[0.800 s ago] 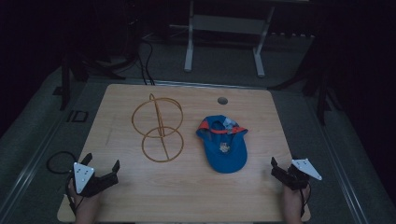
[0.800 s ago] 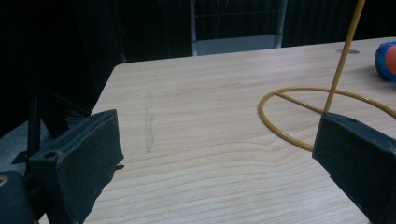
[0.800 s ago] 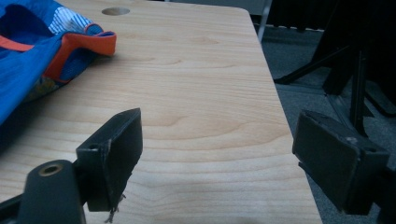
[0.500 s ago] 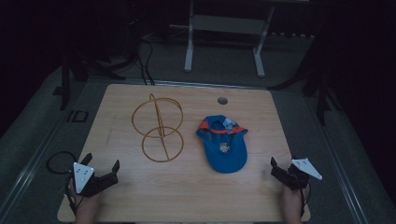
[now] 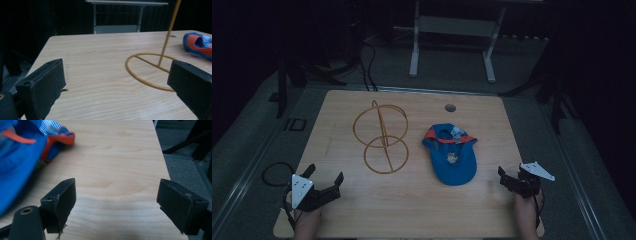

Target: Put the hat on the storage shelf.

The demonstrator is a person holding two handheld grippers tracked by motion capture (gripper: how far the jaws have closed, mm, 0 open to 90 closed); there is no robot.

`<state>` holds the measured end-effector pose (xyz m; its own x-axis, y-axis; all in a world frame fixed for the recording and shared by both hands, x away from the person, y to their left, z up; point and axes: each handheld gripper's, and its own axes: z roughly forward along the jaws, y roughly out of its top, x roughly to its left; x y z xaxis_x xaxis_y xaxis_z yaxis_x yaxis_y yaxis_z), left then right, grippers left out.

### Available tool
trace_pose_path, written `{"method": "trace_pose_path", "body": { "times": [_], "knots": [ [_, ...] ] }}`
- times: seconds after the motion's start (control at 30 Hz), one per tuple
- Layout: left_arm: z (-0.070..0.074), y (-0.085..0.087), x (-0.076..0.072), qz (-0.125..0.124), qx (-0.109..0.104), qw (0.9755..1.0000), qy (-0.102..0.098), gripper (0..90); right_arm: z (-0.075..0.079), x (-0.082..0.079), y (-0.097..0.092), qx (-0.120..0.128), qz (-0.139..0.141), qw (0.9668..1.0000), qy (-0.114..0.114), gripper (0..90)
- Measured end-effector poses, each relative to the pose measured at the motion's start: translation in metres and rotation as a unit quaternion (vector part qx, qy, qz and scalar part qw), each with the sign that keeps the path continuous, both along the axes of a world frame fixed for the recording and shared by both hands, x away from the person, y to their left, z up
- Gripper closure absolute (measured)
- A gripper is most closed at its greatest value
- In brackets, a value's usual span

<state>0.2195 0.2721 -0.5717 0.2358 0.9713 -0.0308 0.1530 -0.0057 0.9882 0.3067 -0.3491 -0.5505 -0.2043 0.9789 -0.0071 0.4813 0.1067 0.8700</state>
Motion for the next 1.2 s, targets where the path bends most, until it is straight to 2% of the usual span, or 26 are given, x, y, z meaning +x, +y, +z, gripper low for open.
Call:
{"method": "trace_pose_path", "body": {
  "times": [0.07, 0.1, 0.2, 0.27, 0.4, 0.57, 0.6, 0.7, 0.77, 0.83, 0.87, 0.93, 1.17, 1.2],
  "knots": [
    [0.000, -0.001, 0.000, -0.005, -0.004, 1.0000, 0.000, 1.8, 0.005, 0.001, 0.002, 0.009, -0.001, 1.0000, -0.004, 15.4],
    [0.000, -0.003, 0.001, -0.017, -0.001, 0.9999, 0.003, 1.8, 0.007, 0.002, 0.003, 0.015, 0.001, 0.9999, -0.003, 14.6],
    [-0.001, -0.006, 0.001, -0.017, 0.022, 0.9996, 0.011, 2.8, 0.014, 0.007, 0.007, 0.028, 0.009, 0.9996, -0.001, 14.4],
    [-0.001, -0.007, 0.001, -0.019, 0.023, 0.9995, 0.013, 4.0, 0.016, 0.009, 0.009, 0.033, 0.013, 0.9994, 0.000, 13.9],
    [0.000, -0.008, 0.001, -0.031, 0.015, 0.9992, 0.019, 4.0, 0.031, 0.019, 0.020, 0.026, 0.012, 0.9996, -0.005, 13.8],
    [0.001, -0.010, 0.003, -0.051, -0.004, 0.9970, 0.058, 4.0, 0.045, 0.029, 0.034, 0.027, 0.048, 0.9984, -0.014, 14.2],
    [0.001, -0.010, 0.003, -0.051, -0.004, 0.9970, 0.058, 4.0, 0.045, 0.029, 0.034, 0.027, 0.048, 0.9984, -0.014, 14.2],
    [0.001, -0.011, 0.004, -0.067, -0.018, 0.9945, 0.079, 4.0, 0.054, 0.038, 0.046, 0.018, 0.074, 0.9969, -0.019, 14.8],
    [0.002, -0.012, 0.004, -0.071, -0.013, 0.9937, 0.085, 4.0, 0.057, 0.043, 0.051, 0.019, 0.084, 0.9961, -0.018, 15.7],
    [0.003, -0.014, 0.004, -0.064, 0.002, 0.9943, 0.085, 3.7, 0.060, 0.048, 0.057, 0.017, 0.092, 0.9954, -0.019, 16.1],
    [0.003, -0.014, 0.004, -0.064, 0.002, 0.9943, 0.085, 3.5, 0.060, 0.051, 0.059, 0.017, 0.095, 0.9952, -0.018, 16.1],
    [0.005, -0.016, 0.003, -0.067, 0.015, 0.9940, 0.085, 3.0, 0.062, 0.057, 0.064, 0.019, 0.102, 0.9945, -0.014, 16.1],
    [0.006, -0.017, 0.001, -0.083, 0.026, 0.9926, 0.084, 1.5, 0.068, 0.076, 0.078, 0.011, 0.121, 0.9925, -0.007, 16.1],
    [0.005, -0.018, 0.001, -0.077, 0.029, 0.9931, 0.083, 1.5, 0.068, 0.079, 0.080, 0.010, 0.127, 0.9919, -0.005, 16.1]
  ]
}}
